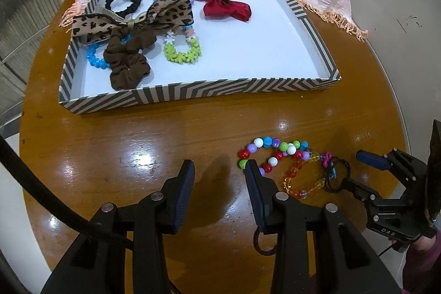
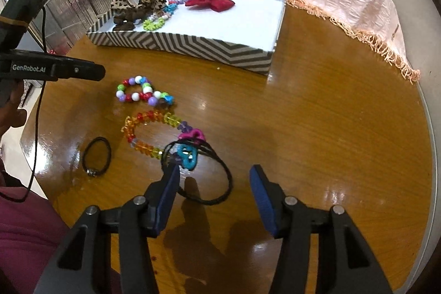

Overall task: Organize jewelry
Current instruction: 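Move both tools back over the remaining bracelets and hair ties, then grasp the multicolor bead bracelet with the left tool while the right tool grasps a black hair tie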

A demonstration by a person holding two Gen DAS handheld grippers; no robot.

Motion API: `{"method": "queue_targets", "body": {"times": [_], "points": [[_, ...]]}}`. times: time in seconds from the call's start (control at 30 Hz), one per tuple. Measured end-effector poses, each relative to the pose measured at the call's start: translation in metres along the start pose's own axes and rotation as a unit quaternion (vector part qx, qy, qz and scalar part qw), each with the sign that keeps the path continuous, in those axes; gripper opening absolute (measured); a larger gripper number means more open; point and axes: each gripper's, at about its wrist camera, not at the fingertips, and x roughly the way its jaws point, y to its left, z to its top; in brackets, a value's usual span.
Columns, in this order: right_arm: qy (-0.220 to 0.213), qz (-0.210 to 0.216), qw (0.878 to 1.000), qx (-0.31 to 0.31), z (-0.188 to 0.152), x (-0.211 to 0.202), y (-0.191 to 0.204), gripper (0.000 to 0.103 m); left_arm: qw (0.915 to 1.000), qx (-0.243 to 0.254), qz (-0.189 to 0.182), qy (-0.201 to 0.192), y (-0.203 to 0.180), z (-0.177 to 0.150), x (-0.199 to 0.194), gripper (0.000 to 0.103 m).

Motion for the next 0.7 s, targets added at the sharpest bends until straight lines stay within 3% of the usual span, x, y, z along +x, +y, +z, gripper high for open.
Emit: {"method": "queue_targets", "body": {"times": [0.3, 0.57, 0.7], "points": [[-0.002, -0.023, 1.000, -0.004, 0.000, 0.007, -0.004, 0.055, 0.9993, 0.027, -0.015, 0.022, -0.014, 0.003, 0.013, 0.028], [-0.005, -0.033, 0.999, 0.008, -0.001, 0.010, -0.007, 0.054, 0.9976, 0.061, -0.001, 0.034, -0.029, 0.003, 0.029, 0.028], [-0.008, -0.037, 0.999, 0.008, -0.001, 0.011, -0.007, 0.048, 0.9977, 0.062, 0.009, 0.025, -0.034, 0.009, 0.031, 0.028]]}}
